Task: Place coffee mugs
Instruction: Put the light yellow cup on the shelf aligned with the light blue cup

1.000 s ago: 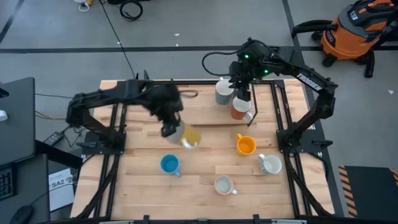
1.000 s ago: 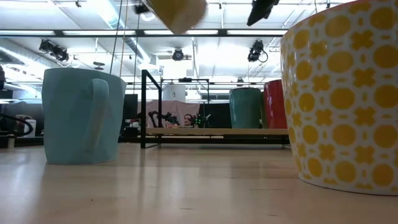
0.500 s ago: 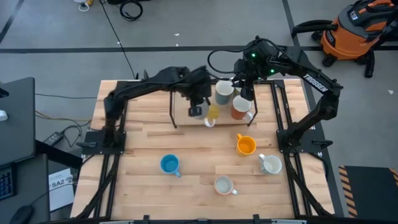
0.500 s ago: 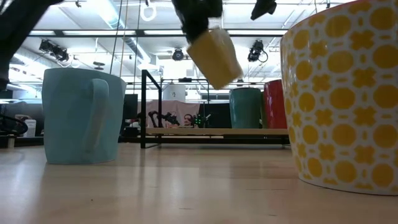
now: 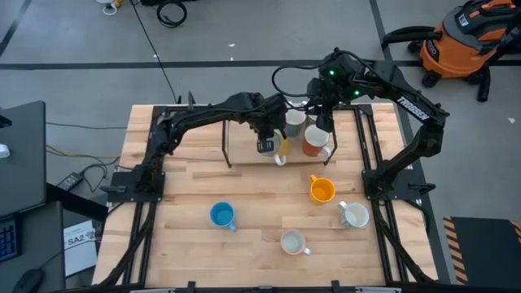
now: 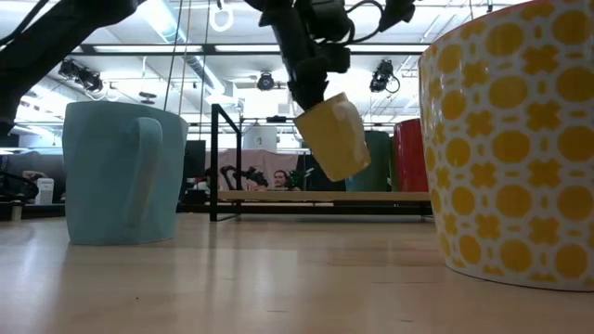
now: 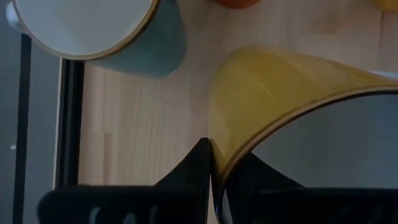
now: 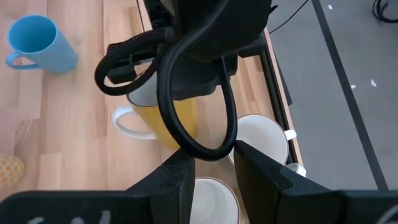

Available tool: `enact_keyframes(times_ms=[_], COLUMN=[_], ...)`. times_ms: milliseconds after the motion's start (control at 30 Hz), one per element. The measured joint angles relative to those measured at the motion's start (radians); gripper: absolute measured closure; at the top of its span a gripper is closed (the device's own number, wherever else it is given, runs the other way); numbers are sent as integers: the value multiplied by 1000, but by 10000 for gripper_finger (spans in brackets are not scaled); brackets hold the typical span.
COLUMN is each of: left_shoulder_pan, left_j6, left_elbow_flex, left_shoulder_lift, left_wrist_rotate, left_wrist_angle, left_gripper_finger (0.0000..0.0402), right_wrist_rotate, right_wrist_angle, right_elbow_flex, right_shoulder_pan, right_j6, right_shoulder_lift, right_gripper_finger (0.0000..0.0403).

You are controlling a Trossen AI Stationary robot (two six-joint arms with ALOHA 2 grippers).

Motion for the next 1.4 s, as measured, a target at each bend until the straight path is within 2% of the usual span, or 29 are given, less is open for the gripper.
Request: enact_keyframes(times_ms=[333, 1000, 1400], left_shoulder_pan=[-1, -4, -3], left_j6=[-130, -160, -161], left_elbow_flex=[0, -2, -2], left_shoulder_lift=[26, 44, 44], left_wrist_rotate=[1, -2, 0], left_wrist_angle=[32, 73, 103], left_gripper_finger=[366, 365, 328], right_wrist_rotate=[0, -1, -3], right_wrist_angle=[-8, -26, -27], right_elbow_flex=[0, 0, 0], right_shoulder_pan=[0, 1, 1], right_j6=[0, -5, -11], right_shoulder_lift=[0, 0, 0], right_gripper_finger=[286, 286, 286])
